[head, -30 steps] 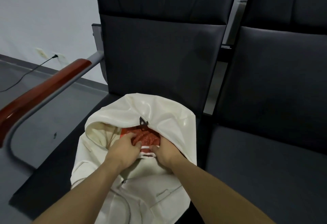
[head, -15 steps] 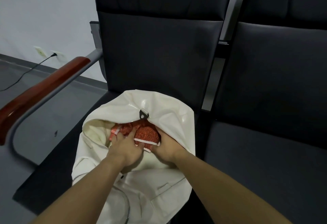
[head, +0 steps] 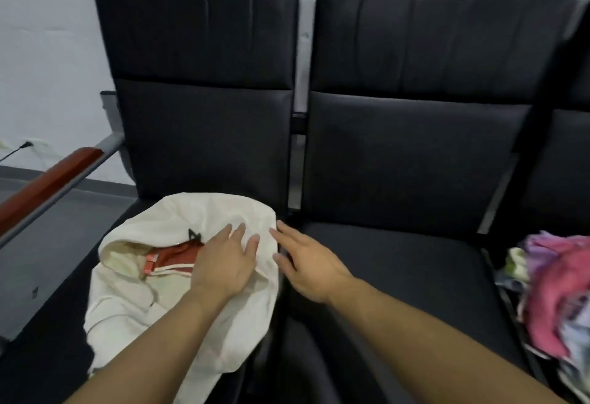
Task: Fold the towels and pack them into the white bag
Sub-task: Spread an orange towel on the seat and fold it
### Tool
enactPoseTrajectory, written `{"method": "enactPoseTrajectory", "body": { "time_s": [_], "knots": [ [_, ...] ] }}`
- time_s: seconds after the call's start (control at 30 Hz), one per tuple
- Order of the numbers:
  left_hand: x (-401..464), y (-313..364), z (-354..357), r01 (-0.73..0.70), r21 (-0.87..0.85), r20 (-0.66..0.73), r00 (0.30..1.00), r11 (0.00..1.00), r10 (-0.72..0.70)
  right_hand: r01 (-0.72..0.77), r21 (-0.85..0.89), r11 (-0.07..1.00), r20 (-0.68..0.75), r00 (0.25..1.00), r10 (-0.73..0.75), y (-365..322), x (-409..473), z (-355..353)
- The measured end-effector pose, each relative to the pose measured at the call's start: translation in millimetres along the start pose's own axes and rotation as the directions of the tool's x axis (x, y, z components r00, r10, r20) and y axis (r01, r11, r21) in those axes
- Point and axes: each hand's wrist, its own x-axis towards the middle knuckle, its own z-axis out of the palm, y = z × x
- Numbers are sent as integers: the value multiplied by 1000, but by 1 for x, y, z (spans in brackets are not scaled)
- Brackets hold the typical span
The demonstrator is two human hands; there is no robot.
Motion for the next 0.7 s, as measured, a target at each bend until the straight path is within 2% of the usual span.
{"method": "enactPoseTrajectory", "body": {
  "time_s": [0.1, 0.3, 0.53, 0.7],
  "knots": [
    [-19, 65, 13, -136, 25, 77, 988, 990, 133, -136, -131, 982, -51, 990, 131, 42, -53, -47],
    [-69, 179, 46, -307, 43, 178, 939, 951, 295, -333, -248, 910, -128, 942, 310, 115, -167, -99],
    [-124, 275, 94, -422, 62, 294, 874, 905, 387, -521, -250, 816, -142, 854, 501, 190, -278, -108],
    [-139, 330, 124, -465, 73, 337, 844, 882, 417, -581, -306, 754, -189, 813, 550, 242, -328, -119]
  ]
}}
